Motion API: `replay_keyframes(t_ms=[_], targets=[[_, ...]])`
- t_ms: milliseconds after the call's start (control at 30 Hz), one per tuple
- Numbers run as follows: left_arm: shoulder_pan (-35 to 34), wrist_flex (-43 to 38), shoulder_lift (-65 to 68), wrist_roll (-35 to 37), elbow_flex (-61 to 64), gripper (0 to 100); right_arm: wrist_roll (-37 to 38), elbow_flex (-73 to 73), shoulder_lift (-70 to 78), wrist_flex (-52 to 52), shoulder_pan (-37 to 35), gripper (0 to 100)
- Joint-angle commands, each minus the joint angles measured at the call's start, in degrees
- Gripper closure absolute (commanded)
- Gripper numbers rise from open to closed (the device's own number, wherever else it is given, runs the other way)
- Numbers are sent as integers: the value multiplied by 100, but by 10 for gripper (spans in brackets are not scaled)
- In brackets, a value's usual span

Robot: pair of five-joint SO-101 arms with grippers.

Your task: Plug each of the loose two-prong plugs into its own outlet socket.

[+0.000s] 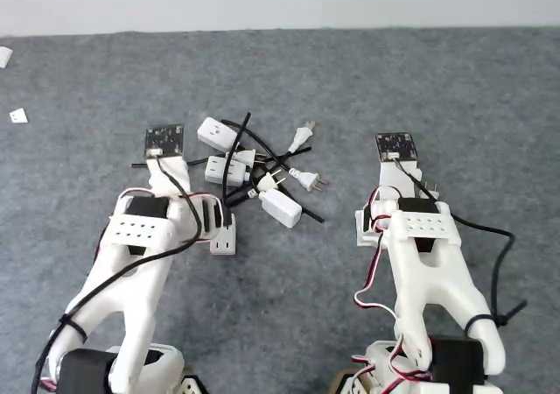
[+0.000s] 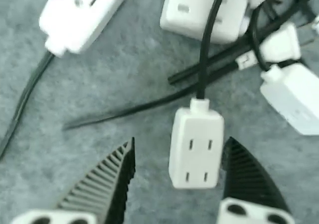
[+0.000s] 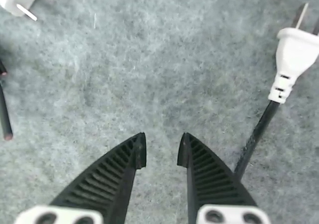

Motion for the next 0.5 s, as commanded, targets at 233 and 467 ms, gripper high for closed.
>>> replay_keyframes(t_ms=[233, 467], targets=[[-97, -589, -193, -281, 189, 739, -44, -563, -110, 303, 1086, 884], [-431, -677, -193, -290, 154, 739, -79, -914, -171, 927, 1851, 884]])
